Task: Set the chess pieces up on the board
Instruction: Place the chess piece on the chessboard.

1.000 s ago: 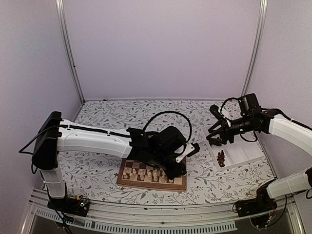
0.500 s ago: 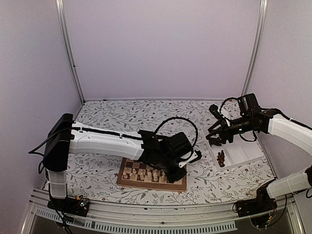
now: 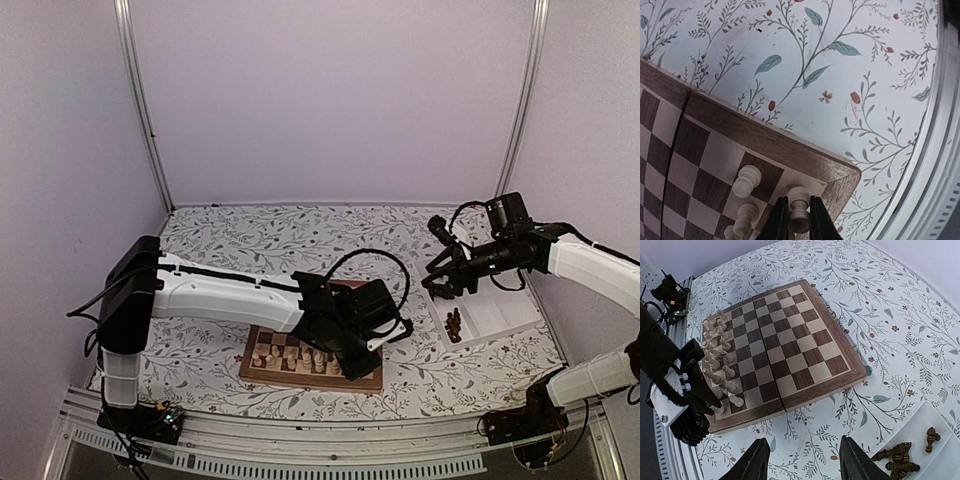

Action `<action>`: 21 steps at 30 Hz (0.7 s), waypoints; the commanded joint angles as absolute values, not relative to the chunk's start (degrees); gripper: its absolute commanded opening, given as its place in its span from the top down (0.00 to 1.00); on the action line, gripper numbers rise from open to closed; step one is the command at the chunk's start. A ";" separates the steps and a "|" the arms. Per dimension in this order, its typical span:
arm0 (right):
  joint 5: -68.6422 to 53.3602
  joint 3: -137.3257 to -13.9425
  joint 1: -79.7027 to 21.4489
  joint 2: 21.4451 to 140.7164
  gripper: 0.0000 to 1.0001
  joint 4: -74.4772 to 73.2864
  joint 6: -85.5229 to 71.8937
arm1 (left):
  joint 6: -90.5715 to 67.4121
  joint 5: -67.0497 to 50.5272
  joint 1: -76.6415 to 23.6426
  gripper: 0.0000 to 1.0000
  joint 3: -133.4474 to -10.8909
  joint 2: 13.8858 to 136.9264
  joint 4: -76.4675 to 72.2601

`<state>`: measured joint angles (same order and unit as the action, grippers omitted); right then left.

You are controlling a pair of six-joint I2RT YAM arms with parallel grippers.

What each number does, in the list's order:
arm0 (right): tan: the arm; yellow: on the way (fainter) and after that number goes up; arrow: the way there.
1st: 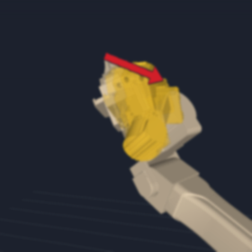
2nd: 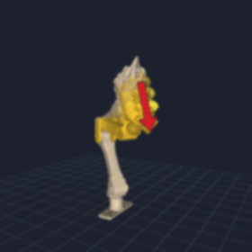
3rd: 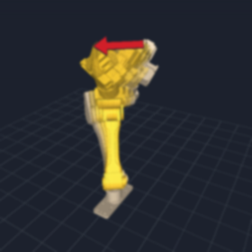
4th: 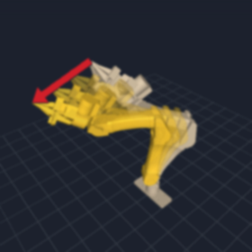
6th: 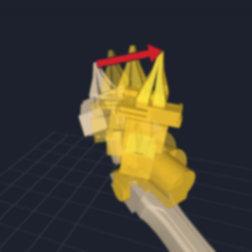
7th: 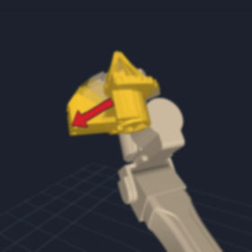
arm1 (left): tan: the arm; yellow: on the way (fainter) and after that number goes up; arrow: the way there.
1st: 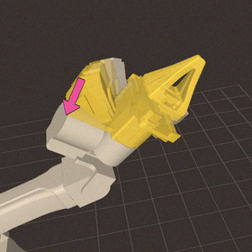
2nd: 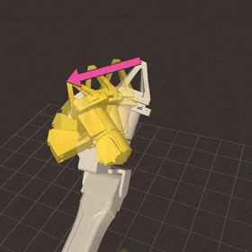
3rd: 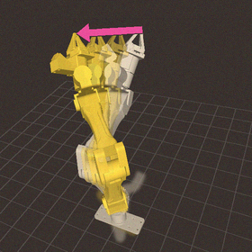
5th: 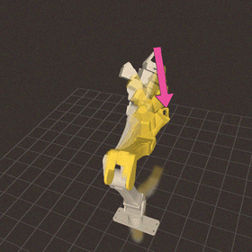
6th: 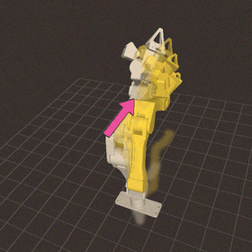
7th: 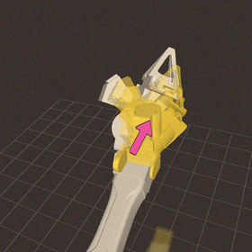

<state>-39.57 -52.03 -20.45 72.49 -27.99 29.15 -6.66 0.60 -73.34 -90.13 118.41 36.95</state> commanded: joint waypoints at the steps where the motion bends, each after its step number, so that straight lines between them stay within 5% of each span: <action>1: -40.68 -51.76 -20.17 72.84 0.48 -27.61 29.05 | -5.69 0.88 -74.43 0.87 -92.25 119.69 38.33; 21: -38.03 -55.77 -19.78 70.61 0.46 -29.35 28.87 | -5.25 6.56 -75.81 0.66 -99.11 117.45 43.53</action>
